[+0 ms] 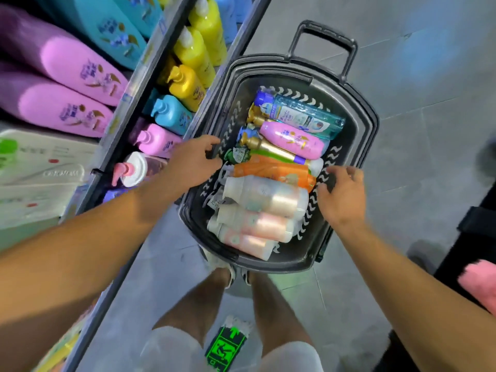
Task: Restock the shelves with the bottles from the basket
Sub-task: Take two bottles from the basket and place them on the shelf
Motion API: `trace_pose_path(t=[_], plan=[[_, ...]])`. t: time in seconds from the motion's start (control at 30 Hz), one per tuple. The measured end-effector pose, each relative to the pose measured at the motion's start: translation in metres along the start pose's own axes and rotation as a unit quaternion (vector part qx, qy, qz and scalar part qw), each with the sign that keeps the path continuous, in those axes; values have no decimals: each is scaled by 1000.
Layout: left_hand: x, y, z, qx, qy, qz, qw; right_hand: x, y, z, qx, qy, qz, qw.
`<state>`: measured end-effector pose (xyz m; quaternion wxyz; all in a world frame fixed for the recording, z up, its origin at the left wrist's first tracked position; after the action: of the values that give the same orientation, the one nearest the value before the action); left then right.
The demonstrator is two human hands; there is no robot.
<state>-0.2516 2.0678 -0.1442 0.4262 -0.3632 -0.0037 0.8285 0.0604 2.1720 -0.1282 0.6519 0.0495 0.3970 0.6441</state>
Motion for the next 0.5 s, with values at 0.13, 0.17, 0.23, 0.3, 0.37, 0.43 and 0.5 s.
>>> trace_pose_path(t=[0.13,0.17,0.23,0.3,0.37,0.43,0.5], plan=[[-32,5,1,-56,16,-16,998,-42,71,-22,24,84,159,983],[-40,8,1,-62,15,-17,998,-53,80,-35,2,130,182,975],[-56,16,0,-78,14,-16,997,-65,86,-56,-71,193,217,954],[-70,25,-5,-106,21,-6,994,-64,83,-71,-149,224,225,936],[-81,31,-14,-138,25,10,990,-58,73,-82,-236,235,210,919],[-91,39,-21,-165,10,30,986,-50,65,-87,-310,216,210,902],[-102,46,-29,-173,-15,57,983,-47,65,-87,-315,194,233,899]])
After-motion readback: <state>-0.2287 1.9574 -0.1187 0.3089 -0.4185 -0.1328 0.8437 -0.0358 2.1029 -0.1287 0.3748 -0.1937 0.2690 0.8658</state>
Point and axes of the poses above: each hand's wrist, its own x-axis towards the middle knuckle, its own z-axis out of the back of the hand, y = z × x, the point moved 9 cm from there along x, towards the middle knuckle, and after that the axes turned 13 degrees about x, right-handed, at the moved point
